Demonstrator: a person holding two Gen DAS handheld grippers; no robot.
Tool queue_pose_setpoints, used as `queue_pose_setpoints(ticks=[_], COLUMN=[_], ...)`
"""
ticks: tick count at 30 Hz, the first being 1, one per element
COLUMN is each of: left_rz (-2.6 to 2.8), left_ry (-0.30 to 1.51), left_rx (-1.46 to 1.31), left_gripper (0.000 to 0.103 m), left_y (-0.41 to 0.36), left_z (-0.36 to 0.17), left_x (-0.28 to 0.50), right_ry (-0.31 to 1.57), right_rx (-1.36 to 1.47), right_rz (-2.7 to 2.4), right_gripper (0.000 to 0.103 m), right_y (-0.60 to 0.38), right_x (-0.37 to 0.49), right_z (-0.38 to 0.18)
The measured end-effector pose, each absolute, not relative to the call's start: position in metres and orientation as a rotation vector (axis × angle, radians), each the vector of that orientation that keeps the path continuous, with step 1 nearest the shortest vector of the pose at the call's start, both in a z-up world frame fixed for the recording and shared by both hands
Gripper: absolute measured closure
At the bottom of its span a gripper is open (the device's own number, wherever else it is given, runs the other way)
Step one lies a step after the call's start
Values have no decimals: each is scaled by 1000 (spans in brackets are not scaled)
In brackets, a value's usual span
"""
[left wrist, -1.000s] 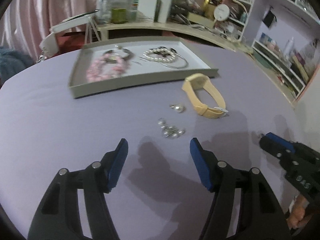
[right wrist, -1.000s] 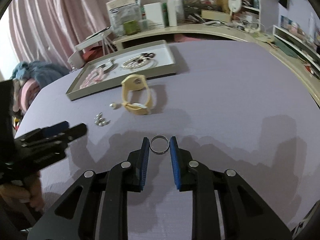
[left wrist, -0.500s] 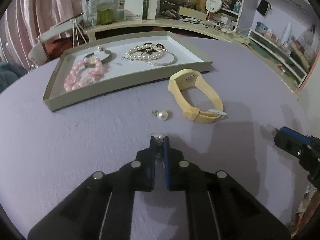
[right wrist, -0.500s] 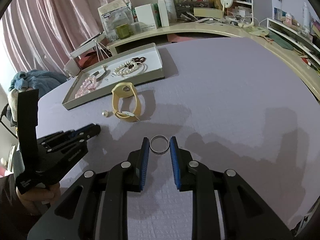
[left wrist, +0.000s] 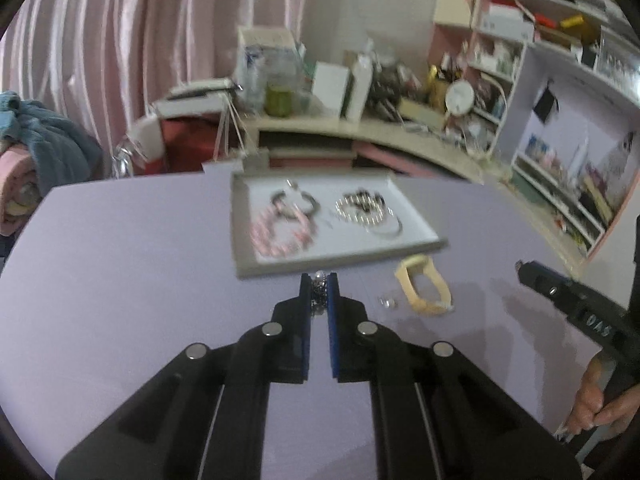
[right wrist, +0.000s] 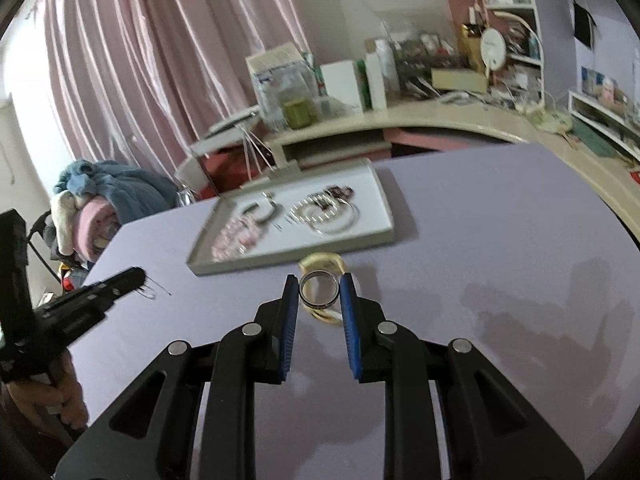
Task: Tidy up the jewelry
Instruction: 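Grasp the small silver earrings with the left tool while the right tool holds the ring, then carry both into the tray, right tool releasing the ring while left holds the earrings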
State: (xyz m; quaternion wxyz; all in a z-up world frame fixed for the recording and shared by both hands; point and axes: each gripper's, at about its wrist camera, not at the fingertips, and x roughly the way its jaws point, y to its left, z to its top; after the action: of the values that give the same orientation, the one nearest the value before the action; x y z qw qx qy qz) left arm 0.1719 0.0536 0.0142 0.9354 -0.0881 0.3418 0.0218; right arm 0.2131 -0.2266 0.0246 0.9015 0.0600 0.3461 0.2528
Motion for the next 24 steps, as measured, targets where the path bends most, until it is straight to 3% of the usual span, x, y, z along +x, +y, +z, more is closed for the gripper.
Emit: queue_pose_setpoints(ticks=[8,24], left_rz=[82,93], left_ry=[651,688], left_rx=[-212,-244], left_gripper=[95,95], left_y=[64,70], left_z=[35,18], left_x=[162,174], right_ry=[711,742], right_rx=[97,90], right_rz=[567,584], right_gripper=[81,81], right_y=[-211,-198], right_x=[214,228], right_z=[27,20])
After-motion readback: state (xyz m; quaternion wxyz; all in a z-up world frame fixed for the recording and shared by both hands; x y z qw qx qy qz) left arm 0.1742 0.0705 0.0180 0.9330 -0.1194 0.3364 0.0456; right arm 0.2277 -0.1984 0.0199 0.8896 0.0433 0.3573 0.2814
